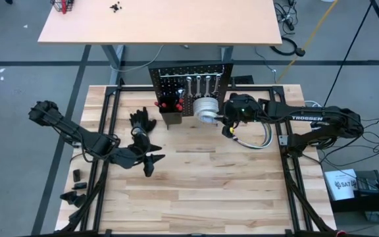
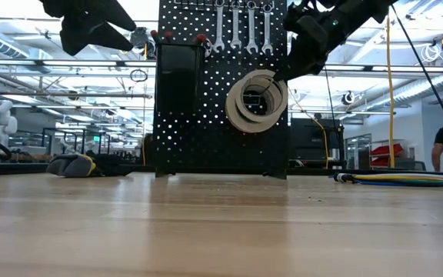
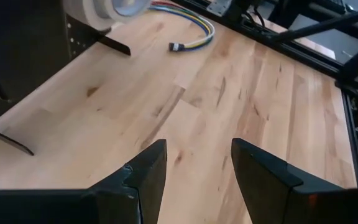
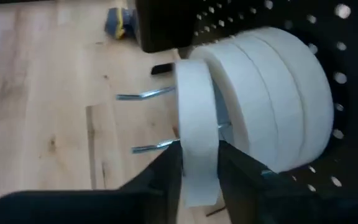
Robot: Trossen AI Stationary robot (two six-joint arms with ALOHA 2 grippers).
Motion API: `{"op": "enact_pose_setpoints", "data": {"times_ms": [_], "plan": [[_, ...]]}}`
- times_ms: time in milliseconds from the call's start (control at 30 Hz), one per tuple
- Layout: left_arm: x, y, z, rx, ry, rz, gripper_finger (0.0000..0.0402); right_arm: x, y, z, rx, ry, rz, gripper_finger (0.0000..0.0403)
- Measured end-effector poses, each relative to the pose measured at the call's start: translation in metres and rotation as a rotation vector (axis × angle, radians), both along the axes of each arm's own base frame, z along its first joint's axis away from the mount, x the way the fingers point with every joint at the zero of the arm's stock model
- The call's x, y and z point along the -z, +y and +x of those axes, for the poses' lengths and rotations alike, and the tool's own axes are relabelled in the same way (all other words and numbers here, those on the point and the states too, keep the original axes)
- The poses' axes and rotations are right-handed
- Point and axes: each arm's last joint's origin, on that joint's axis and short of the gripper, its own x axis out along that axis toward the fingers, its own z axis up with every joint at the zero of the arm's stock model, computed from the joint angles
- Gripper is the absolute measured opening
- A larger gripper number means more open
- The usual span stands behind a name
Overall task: Hang tools onto peg board
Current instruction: Hang the white masking tape on the peg board, then return to Home Position
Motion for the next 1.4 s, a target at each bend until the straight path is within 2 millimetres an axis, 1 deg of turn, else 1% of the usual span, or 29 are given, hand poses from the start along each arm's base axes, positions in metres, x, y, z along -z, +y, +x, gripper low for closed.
{"op": "enact_pose_setpoints", "data": {"times_ms": [100,200,300,400,567,667,767,833,867,1067,1167,1233,1300,1400], "plan": [[0.001,0.0,0.0,0.012,0.01,-0.004,0.0182,0.001,-0.001,-0.001,0.04,0.012,-0.01,0.0133],[0.002,-0.001,-0.002,0.018,0.027,0.003,0.0182,0.001,-0.002,-0.001,0.049,0.007,-0.003,0.017],[0.003,-0.001,-0.002,0.018,0.036,0.008,0.0182,0.001,-0.002,-0.001,0.06,-0.001,0.018,0.0187],[0.004,0.0,-0.003,0.02,0.053,0.015,0.0182,0.0,-0.002,-0.001,0.092,-0.018,0.056,0.0189],[0.004,-0.001,-0.003,0.035,0.061,0.014,0.0182,-0.012,0.01,-0.004,0.07,-0.089,0.078,0.0166],[0.003,-0.001,-0.003,0.047,0.051,0.016,0.0182,-0.022,0.017,0.0,0.057,-0.188,0.095,0.0137],[-0.001,-0.003,0.0,0.064,0.007,0.022,0.0182,-0.021,0.02,0.01,0.041,-0.236,0.098,0.008],[-0.004,-0.004,0.002,0.084,-0.027,0.039,0.0182,-0.014,0.02,0.015,0.04,-0.198,0.105,0.0029],[-0.006,-0.004,0.003,0.093,-0.042,0.047,0.0182,-0.011,0.019,0.016,0.041,-0.184,0.105,0.0015],[-0.009,-0.004,0.005,0.105,-0.069,0.067,0.0182,-0.004,0.016,0.02,0.05,-0.153,0.104,0.0002],[-0.012,-0.002,0.008,0.089,-0.103,0.053,0.0182,-0.005,0.015,0.021,0.053,-0.165,0.102,0.0002],[-0.018,0.001,0.011,0.056,-0.155,0.041,0.0182,-0.01,0.016,0.017,0.051,-0.187,0.1,0.0001],[-0.028,0.004,0.015,0.031,-0.223,0.034,0.0183,-0.018,0.02,0.012,0.043,-0.225,0.102,0.0002],[-0.047,0.006,0.019,0.069,-0.322,0.06,0.0183,-0.031,0.026,0.002,0.039,-0.278,0.13,0.0001]]}}
